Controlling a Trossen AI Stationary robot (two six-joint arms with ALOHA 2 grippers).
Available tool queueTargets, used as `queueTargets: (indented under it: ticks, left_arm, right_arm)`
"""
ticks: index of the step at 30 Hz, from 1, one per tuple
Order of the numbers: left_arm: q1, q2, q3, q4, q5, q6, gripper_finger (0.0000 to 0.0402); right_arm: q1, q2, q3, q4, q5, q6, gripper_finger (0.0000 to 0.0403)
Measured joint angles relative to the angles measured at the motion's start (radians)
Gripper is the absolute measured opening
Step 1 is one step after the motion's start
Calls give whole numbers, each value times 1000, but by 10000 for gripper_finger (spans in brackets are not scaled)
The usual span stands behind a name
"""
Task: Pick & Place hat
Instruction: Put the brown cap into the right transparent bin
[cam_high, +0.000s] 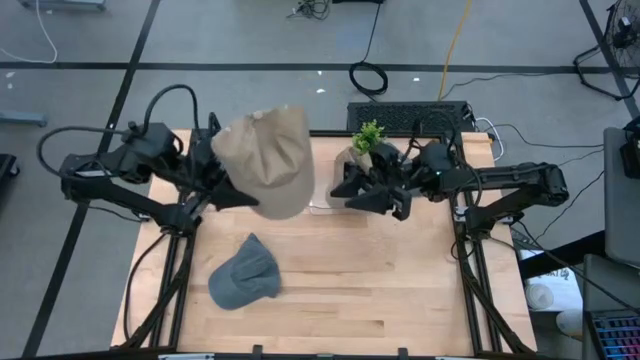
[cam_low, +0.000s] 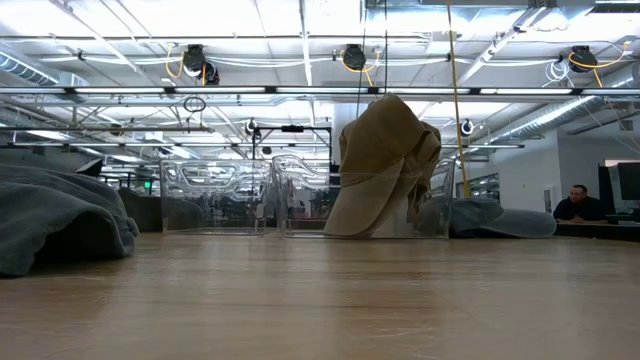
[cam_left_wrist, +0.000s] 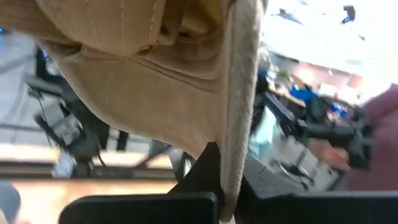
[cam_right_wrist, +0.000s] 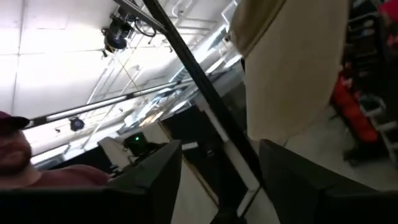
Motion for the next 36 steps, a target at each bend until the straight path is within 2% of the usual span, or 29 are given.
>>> queueTargets:
  ticks: [8,18,24,28,36]
  left_arm:
    - [-29,-66,0,-246,38,15,8]
    - [-33,-140,0,-564,11,121,8]
    - [-33,-168,0,-664,26,250,8]
    - [-33,-152,0,-678,36,277,8]
    - [-33,-37,0,-695,38,340,8]
  right_arm:
    - [-17,-26,0,-161,2,41,197]
    - [-17,-38,-1,-286,243,-123,165]
    - [-17,-38,-1,-283,375,-182,149]
    - [-27,-41,28,-306,413,-203,152]
    - [-51,-43,244,-685,412,-303,152]
